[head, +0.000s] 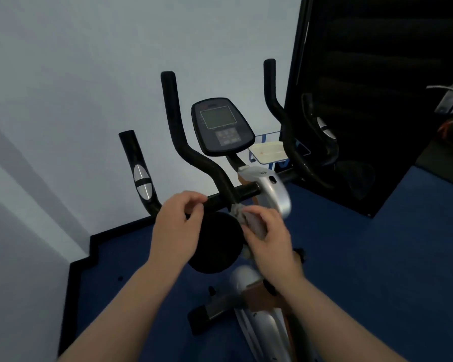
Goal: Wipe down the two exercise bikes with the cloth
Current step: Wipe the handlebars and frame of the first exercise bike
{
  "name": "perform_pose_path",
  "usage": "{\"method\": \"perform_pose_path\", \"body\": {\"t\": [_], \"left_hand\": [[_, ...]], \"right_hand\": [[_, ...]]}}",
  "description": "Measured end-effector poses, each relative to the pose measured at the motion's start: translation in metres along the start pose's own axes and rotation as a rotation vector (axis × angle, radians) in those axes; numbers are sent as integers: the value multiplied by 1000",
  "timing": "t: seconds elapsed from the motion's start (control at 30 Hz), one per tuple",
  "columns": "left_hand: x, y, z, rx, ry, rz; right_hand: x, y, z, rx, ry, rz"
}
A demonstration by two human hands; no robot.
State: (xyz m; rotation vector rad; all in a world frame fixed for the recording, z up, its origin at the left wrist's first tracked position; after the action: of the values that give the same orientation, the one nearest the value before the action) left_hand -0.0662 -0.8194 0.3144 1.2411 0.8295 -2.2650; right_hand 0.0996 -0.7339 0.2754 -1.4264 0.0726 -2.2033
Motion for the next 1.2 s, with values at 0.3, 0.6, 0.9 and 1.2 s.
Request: {"method": "perform_pose_path", "body": {"t": [0.3, 0.6, 0.9, 1.2], "left_hand": [[3, 3, -13, 127, -57, 11], [13, -1, -14, 305, 128, 132], [8, -5, -17, 423, -17, 53], [9, -6, -15, 432, 132, 131]], "right_hand": [[10, -23, -15, -120, 22, 133], [26, -66, -26, -156, 33, 64], [23, -68, -21, -100, 136, 55], [15, -45, -16, -23, 137, 92]]}}
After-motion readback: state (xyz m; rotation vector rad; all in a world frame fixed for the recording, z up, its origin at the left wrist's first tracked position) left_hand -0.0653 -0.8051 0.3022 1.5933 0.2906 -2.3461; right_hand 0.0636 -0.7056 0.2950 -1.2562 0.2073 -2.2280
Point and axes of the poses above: each hand's wrist, its own y-axis away from the middle knuckle, its own z-axis out of the back of the hand, x = y × z, the point moved 4 cm from there along -y, towards the middle knuckle, and after that the axes turned 8 degrees about y, right-handed, at the moved point
